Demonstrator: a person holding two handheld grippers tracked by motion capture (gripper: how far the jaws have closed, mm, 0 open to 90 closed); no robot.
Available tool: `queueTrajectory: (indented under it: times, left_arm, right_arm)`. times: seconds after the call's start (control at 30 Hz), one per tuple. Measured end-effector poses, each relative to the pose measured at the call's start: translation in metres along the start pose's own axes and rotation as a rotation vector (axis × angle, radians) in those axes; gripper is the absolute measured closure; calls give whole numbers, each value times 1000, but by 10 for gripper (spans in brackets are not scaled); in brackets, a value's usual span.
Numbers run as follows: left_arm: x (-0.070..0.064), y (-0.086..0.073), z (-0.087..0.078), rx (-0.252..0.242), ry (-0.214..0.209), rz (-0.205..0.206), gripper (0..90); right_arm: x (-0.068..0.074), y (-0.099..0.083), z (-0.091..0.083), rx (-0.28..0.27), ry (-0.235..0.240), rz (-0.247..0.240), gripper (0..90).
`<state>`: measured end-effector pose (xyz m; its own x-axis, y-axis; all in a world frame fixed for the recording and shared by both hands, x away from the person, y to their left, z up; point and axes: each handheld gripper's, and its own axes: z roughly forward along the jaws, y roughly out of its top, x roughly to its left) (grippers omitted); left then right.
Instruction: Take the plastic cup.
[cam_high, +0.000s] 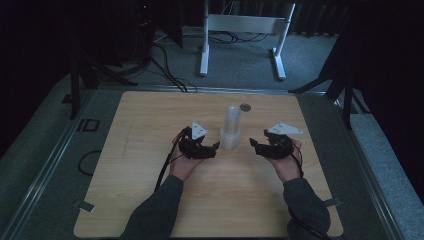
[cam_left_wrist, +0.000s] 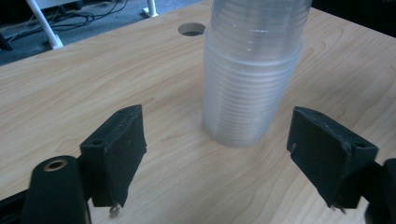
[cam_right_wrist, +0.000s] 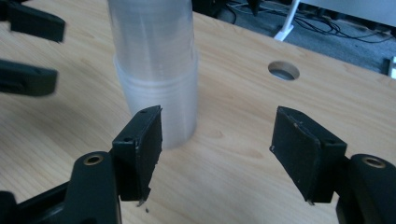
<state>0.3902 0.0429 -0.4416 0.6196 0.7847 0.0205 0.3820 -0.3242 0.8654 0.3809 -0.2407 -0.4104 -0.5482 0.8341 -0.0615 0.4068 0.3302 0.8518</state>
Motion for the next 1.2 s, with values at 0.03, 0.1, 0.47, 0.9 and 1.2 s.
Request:
queueTrajectory:
  times: [0.03,0.1,0.47,0.9,1.2]
  left_arm:
    - [-1,1,2,-8,-4,2,189]
    - [-3,3,6,-18,-17,12,174]
    - [-10,12,24,-17,-47,14,166]
    - [-17,16,42,-19,-52,30,198]
    - [-18,18,49,-22,-54,42,198]
  right_arm:
    - [0,2,1,-4,3,-1,328]
    - [1,9,2,-18,10,-2,321]
    - [4,22,8,-49,44,3,309]
    - [9,40,18,-91,82,9,304]
    - [14,52,26,-117,102,18,307]
